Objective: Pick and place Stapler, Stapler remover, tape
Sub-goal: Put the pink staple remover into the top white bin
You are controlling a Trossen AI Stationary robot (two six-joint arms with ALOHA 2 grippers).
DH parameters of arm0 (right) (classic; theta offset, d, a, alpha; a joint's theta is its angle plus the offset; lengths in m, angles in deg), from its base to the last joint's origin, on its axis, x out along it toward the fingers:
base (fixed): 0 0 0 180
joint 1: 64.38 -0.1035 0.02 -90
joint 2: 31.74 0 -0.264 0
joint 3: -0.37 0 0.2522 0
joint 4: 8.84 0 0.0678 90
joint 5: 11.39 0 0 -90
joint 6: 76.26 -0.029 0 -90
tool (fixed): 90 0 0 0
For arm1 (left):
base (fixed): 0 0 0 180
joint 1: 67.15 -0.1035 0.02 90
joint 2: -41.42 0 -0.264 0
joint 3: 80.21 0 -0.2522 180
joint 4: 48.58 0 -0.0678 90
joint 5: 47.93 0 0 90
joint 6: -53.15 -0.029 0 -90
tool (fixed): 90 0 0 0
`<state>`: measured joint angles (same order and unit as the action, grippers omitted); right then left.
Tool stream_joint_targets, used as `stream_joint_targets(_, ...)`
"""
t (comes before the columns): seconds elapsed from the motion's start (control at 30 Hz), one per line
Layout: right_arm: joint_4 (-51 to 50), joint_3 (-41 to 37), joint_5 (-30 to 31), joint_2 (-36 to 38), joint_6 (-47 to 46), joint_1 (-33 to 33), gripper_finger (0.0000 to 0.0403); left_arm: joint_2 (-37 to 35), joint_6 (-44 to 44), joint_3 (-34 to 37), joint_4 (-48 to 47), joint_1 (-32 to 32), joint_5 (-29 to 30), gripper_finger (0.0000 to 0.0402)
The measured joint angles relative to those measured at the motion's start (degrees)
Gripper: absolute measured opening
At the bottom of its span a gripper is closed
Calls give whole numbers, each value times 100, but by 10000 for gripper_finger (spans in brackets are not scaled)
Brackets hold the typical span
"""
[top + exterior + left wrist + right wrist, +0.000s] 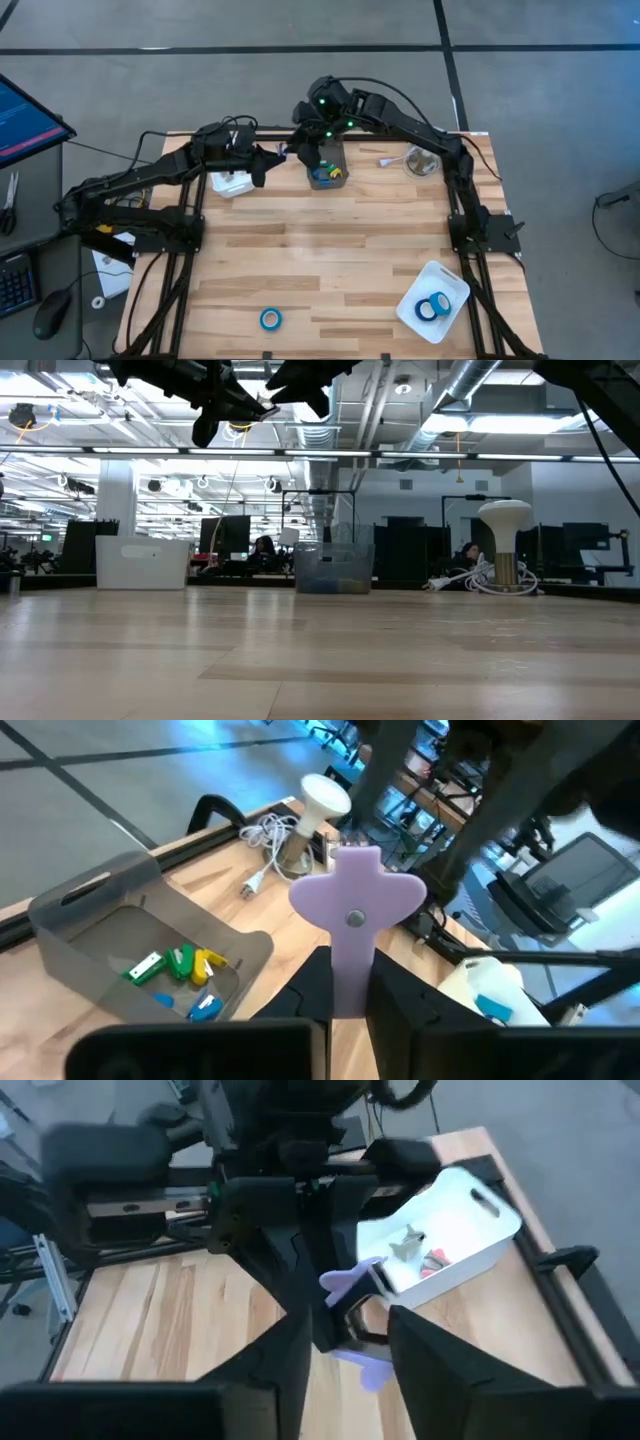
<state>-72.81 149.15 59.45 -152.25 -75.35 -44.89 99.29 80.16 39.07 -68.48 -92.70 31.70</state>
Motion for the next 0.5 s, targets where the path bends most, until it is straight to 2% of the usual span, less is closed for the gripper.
stream_joint_targets(0.27, -706, -2, 144, 448, 185, 391, 126, -149, -149, -7, -164, -52, -46, 23)
stream_joint_targets(0.5, -1118, -7, 177, 935, 508, 556, 98, -799, -490, -7, -1242, -438, 321, 17)
